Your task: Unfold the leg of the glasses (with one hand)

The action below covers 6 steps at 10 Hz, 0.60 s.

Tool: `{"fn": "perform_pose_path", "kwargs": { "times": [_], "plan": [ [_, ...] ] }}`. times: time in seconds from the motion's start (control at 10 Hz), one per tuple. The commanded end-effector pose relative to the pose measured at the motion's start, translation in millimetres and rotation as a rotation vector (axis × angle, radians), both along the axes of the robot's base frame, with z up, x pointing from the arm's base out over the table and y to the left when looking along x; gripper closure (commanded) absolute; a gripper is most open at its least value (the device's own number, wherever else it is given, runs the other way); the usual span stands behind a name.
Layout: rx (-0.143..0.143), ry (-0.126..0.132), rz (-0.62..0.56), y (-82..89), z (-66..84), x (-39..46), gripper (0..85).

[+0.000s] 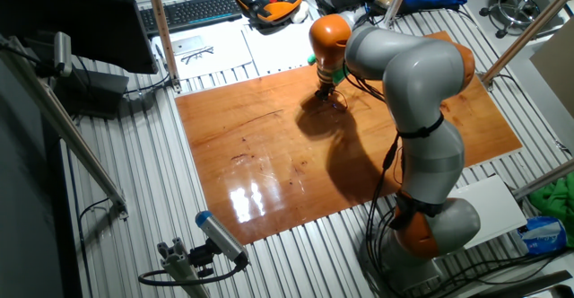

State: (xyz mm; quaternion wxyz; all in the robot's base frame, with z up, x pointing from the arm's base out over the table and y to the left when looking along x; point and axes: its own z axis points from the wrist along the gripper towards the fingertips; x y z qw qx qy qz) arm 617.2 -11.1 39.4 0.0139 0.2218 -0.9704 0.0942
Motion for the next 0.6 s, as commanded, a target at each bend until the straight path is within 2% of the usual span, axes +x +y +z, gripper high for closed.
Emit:
{"fn": "perform_pose_path", "kwargs": {
  "times": [0.0,0.5],
  "plan": [
    [0.001,0.002,0.0,-0.2,-0.1,0.0,68.0],
    [-0.002,0.003,0.0,-0.7,-1.5,0.0,68.0]
  ]
}}
